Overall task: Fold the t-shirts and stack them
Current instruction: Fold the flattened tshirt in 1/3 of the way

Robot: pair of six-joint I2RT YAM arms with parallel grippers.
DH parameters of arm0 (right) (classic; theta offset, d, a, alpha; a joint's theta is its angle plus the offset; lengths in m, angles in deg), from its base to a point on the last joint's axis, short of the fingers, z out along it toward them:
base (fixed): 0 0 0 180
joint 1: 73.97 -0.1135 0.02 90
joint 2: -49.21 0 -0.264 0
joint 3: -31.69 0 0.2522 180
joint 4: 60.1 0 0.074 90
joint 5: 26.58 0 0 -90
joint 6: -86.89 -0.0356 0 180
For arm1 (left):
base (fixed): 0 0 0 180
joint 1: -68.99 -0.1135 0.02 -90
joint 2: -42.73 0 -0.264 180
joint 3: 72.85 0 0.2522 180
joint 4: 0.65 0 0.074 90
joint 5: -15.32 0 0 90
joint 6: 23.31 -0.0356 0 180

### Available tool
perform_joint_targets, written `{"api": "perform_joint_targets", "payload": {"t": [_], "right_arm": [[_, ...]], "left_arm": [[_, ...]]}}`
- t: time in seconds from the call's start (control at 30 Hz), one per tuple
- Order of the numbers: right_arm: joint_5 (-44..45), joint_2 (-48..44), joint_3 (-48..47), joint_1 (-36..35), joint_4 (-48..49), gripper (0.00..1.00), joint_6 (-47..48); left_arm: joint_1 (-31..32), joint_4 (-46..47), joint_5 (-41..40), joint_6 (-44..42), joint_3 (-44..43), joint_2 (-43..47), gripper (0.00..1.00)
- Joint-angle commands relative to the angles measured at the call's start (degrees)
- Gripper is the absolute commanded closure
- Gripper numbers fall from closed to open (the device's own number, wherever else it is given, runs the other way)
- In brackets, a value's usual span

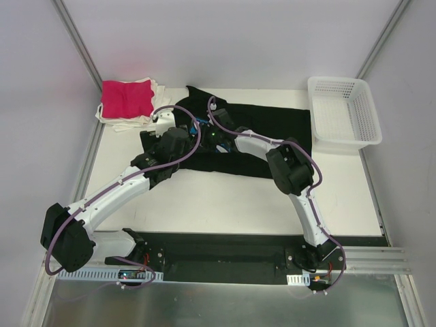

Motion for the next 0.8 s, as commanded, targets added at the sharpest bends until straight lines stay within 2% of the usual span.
{"api": "perform_joint_targets", "payload": {"t": [0.0, 0.5, 0.77], "right_arm": [[0.00, -0.87, -2.36, -0.57, -0.18, 0.55, -0.58], [-0.09, 1.51, -3.24, 0.48, -0.44, 0.55, 0.38], [0.88, -0.60, 3.17, 3.82, 0.87, 0.56, 2.67]], "left_arm": [[0.38, 1.18, -0.87, -0.56, 0.95, 1.59, 0.01], [0.38, 1.26, -1.39, -0.73, 1.22, 1.77, 0.01], [0.38, 1.26, -1.22, -0.82, 1.13, 1.60, 0.01]]}}
